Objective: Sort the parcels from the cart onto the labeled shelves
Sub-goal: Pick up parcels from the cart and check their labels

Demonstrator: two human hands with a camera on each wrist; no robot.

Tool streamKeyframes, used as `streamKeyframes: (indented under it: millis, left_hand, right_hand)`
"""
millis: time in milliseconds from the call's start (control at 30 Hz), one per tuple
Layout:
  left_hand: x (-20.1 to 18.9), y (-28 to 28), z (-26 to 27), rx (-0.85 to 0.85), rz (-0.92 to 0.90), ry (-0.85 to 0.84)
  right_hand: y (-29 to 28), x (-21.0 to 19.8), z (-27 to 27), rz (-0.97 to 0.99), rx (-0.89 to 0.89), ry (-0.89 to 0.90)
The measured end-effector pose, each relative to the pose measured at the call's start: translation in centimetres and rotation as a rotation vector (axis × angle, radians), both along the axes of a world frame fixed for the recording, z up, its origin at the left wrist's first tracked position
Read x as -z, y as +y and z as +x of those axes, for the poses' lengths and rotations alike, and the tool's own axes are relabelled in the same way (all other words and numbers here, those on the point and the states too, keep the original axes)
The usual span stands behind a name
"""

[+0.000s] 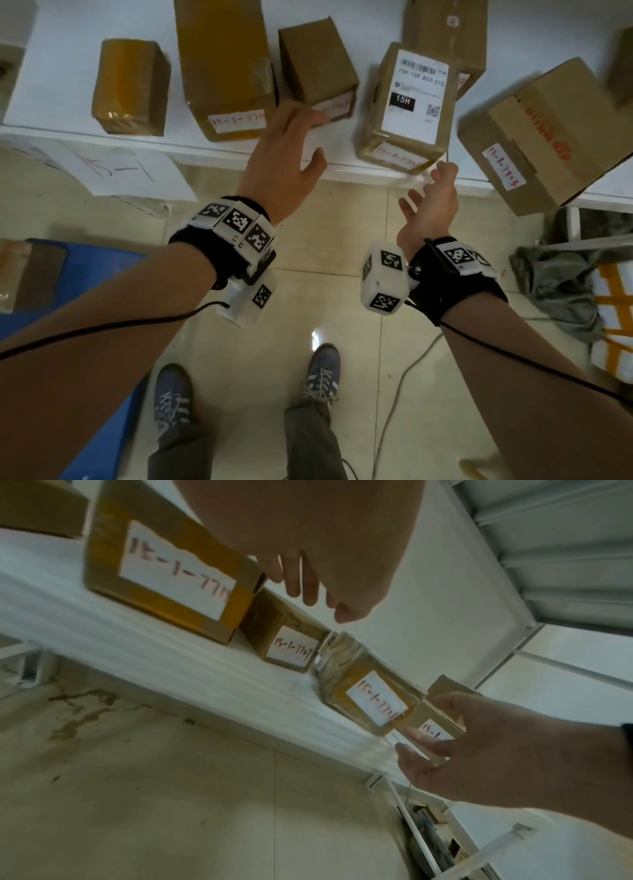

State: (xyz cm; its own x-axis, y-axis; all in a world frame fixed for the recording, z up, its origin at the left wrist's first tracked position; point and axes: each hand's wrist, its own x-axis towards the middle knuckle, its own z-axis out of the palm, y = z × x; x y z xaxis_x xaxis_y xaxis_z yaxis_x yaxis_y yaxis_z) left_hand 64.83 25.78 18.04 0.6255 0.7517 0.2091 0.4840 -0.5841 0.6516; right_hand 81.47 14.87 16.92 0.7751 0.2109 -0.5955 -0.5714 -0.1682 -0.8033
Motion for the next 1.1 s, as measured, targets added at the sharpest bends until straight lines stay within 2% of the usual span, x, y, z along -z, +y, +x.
streamKeyframes:
  millis: [133, 267, 433, 633, 800, 1100]
  left_hand:
    - [2.3, -2.3, -4.3, -0.021, -0.104, -0.041]
    - [4.9, -5.1, -9.6, 0.013, -0.255, 0.069]
    - [8.5, -7.9, -19.7, -0.045, -0.474, 0.242]
    - [12.9, -9.8, -32.7, -0.145, -0.615, 0.352]
    - [14.8, -10.6, -41.9, -0.335, -0.656, 0.442]
    - [17.9, -12.3, -56.9, -0.809, -0.756, 0.474]
  right_hand:
    - [-1.2, 2.0, -3.7, -0.080, -0.008, 0.028]
    - [-2.7, 4.9, -9.2, -0.134, -0.092, 0.124]
    - [-3.1, 8.1, -19.1, -0.177, -0.281, 0.287]
    - [-2.0, 10.5, -29.2, -0.271, -0.494, 0.357]
    - [-0.4, 11.9, -35.9, -0.348, -0.698, 0.363]
    - [1.5, 15.6, -48.8, -0.441, -0.952, 0.383]
